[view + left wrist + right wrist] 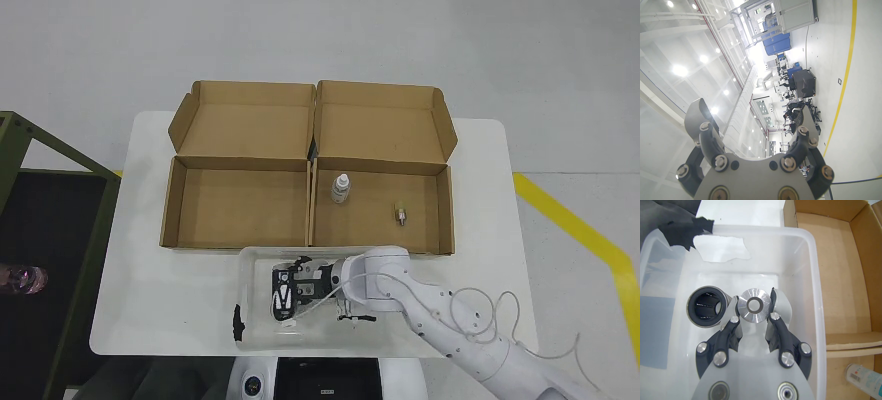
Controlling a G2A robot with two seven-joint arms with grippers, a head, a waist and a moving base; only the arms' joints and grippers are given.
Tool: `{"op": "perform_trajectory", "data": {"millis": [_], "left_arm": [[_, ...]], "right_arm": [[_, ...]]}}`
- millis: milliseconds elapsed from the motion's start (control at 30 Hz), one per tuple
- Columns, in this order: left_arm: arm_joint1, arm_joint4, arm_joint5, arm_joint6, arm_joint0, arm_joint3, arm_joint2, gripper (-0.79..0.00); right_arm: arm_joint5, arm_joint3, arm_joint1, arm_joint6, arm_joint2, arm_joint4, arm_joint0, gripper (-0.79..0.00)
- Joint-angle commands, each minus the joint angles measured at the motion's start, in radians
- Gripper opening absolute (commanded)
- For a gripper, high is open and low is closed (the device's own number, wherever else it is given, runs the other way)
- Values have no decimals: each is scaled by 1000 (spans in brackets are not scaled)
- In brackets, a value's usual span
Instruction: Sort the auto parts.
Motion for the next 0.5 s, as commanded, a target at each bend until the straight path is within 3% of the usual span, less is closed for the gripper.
{"op": "perform_trajectory", "data": {"millis": [0,467], "left_arm": [[0,0,0,0,0,0,0,0],[0,0,0,0,0,0,0,0]], "right_arm": [[-5,-26,4,-11,14,0,-10,-785],[-32,-164,30,-144,111,32,-87,-785]]}}
